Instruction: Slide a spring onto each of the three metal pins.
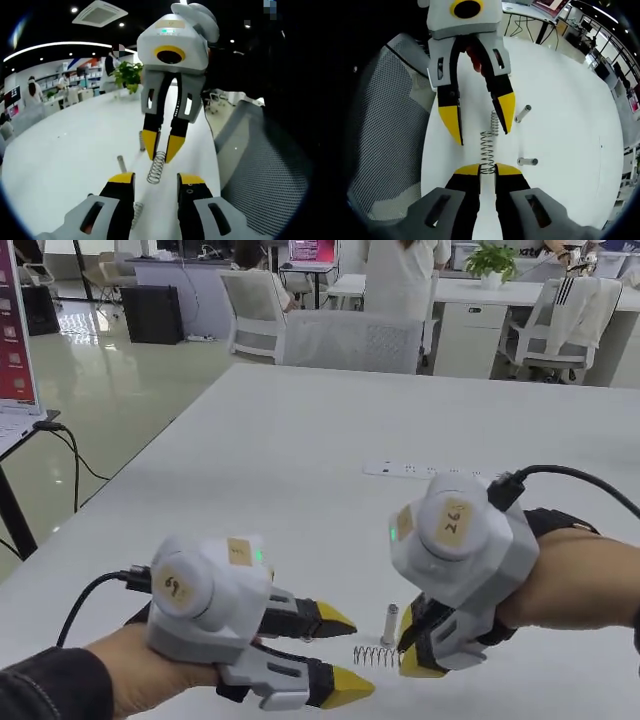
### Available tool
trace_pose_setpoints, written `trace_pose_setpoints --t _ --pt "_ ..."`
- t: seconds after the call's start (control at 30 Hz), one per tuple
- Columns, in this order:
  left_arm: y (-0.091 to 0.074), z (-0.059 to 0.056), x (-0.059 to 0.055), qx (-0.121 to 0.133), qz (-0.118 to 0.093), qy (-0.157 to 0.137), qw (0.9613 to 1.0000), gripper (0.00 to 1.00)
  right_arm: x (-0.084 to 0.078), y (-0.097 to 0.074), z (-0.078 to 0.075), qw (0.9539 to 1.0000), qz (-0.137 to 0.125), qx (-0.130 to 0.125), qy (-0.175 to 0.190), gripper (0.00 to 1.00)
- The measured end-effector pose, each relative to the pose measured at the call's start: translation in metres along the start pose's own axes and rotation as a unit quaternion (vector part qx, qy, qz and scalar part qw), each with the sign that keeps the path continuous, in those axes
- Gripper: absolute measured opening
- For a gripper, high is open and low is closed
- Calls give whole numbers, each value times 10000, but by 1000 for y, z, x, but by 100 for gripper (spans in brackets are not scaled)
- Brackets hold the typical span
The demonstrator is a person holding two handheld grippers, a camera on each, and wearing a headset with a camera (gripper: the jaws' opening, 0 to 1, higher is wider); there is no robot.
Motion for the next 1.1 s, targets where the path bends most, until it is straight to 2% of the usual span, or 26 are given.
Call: trace_pose_setpoints --t 0.13,0.37,0.5,0.77,1.1 --pt "1 -2 3 -32 -48 65 10000 20 1 0 2 10000 25 37 -69 8" --pt "4 -4 2 -86 -10 184 9998 8 3 -3 5 9998 46 50 -167 7" --pt "4 -5 1 -103 21 231 9997 4 4 -4 6 9997 46 66 -218 7" --pt "5 -6 -1 -116 78 313 9994 3 7 -8 7 9996 46 27 -290 7" --pt "5 -6 -2 -91 95 301 9995 3 16 -22 9 9992 -131 -64 -363 7"
Point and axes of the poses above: the centre of the closed fingertips' face, and the gripper's own axes: y roughly forward along the fingers, z roughly to its left, x roughly out of its top, the point moved 4 cm from there along -y, roughly backward along the fingers, and after that the axes turned 4 degrees about y, right-handed, at the moved point
